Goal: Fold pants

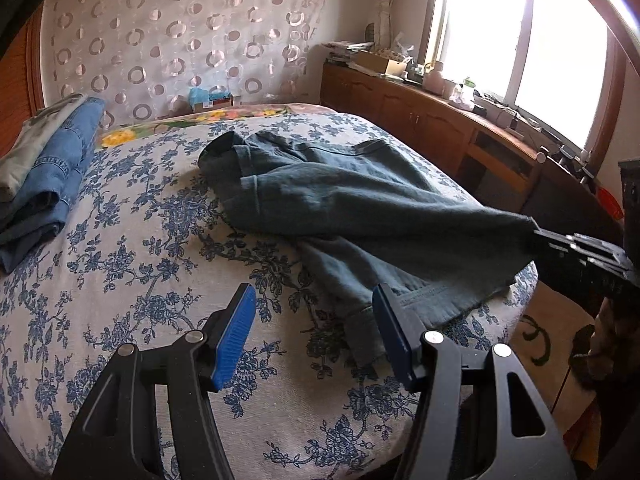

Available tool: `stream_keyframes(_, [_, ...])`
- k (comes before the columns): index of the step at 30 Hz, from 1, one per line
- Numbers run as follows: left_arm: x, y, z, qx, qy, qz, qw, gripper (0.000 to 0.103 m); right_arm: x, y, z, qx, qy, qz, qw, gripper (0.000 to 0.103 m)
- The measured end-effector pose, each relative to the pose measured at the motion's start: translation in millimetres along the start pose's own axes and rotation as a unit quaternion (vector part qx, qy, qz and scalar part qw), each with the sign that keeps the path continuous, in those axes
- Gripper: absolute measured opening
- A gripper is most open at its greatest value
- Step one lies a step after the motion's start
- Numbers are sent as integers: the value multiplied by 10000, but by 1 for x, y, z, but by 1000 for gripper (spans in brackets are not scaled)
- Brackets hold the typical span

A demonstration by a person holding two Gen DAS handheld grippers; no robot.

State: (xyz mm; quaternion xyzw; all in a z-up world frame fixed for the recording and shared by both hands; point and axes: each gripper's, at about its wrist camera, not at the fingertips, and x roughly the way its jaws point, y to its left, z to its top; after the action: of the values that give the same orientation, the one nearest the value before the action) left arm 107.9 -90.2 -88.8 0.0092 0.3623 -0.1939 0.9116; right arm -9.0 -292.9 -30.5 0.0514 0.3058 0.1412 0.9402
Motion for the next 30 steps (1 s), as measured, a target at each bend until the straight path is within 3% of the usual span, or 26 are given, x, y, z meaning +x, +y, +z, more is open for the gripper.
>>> stream_keyframes(8, [2,-1,-3,14,35,-15,10000,61,4,-3,-12,162,340,-44,9993,7])
stream_keyframes(12, [3,-1,-4,-10,45,13,10000,61,0,-4,-9,212,304,-60,9993,8])
stream_keyframes(20, [-8,10,2,-68,-103,118,9999,61,-10,-3,4,88,94,-285,9995,34])
stream_keyframes(30, [-19,41,22,-55,-326,407,9986,61,22,33,43,-306,40,202,9993,36])
